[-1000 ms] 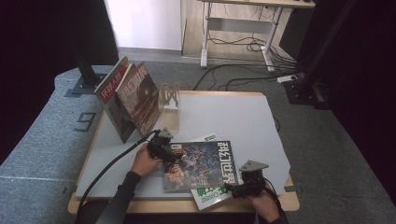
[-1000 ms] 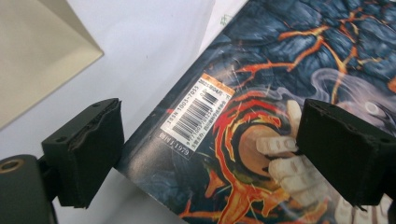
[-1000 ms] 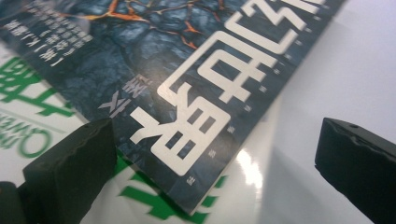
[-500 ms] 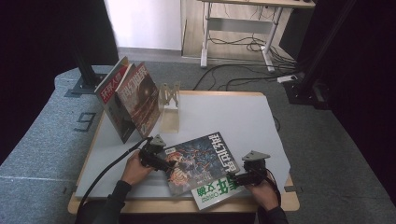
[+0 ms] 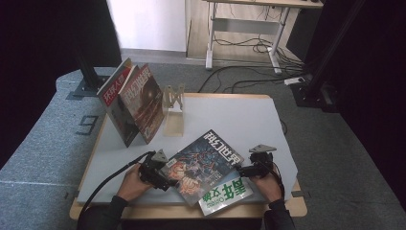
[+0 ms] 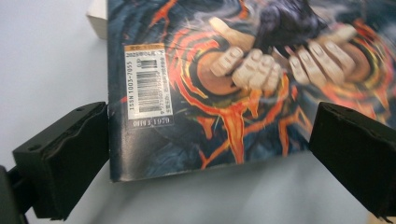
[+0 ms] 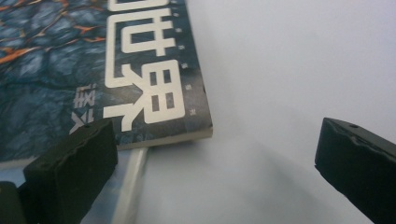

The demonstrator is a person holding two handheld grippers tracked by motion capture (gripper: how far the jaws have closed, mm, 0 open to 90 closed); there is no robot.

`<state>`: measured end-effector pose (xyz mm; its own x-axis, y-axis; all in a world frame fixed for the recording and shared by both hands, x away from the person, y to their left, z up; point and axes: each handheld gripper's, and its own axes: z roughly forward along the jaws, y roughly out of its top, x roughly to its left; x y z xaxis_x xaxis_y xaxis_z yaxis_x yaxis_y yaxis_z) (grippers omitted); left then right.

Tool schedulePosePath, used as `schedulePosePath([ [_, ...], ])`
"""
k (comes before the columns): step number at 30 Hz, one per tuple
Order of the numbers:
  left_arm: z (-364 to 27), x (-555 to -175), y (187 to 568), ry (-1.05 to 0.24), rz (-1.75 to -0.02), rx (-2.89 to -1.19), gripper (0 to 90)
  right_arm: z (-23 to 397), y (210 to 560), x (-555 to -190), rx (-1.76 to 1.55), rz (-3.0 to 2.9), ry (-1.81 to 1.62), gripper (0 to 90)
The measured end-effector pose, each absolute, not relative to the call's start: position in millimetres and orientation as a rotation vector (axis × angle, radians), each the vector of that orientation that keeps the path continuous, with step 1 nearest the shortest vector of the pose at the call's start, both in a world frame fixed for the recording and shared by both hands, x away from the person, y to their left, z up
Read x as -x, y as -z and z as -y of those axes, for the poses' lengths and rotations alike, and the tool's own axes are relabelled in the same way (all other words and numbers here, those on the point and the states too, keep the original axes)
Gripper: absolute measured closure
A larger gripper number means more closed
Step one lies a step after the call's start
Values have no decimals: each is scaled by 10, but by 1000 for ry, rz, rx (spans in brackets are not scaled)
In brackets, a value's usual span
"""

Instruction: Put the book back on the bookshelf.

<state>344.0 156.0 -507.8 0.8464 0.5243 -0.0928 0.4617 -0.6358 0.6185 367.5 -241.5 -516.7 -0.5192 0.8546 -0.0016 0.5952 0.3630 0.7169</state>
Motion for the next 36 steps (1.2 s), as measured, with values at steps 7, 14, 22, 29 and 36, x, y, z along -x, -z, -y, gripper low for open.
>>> schedulePosePath([
  [7, -1611, -3320, 5084, -129, -678, -2355, 51, 2406, 5155, -3773, -1295, -2226, -949, 38],
  [14, -1656, -3210, 5077, -171, -662, -2332, 241, 2265, 5116, -3619, -1230, -2308, -1012, 18],
  [22, -1630, -3107, 5076, -149, -598, -2323, 425, 2087, 5136, -3412, -1182, -2397, -1062, 14],
  [29, -1572, -3077, 5075, -104, -555, -2320, 512, 2126, 5149, -3469, -1203, -2390, -1062, 4],
  [36, -1503, -3043, 5077, -83, -527, -2321, 548, 2182, 5168, -3613, -1234, -2372, -1078, 2],
])
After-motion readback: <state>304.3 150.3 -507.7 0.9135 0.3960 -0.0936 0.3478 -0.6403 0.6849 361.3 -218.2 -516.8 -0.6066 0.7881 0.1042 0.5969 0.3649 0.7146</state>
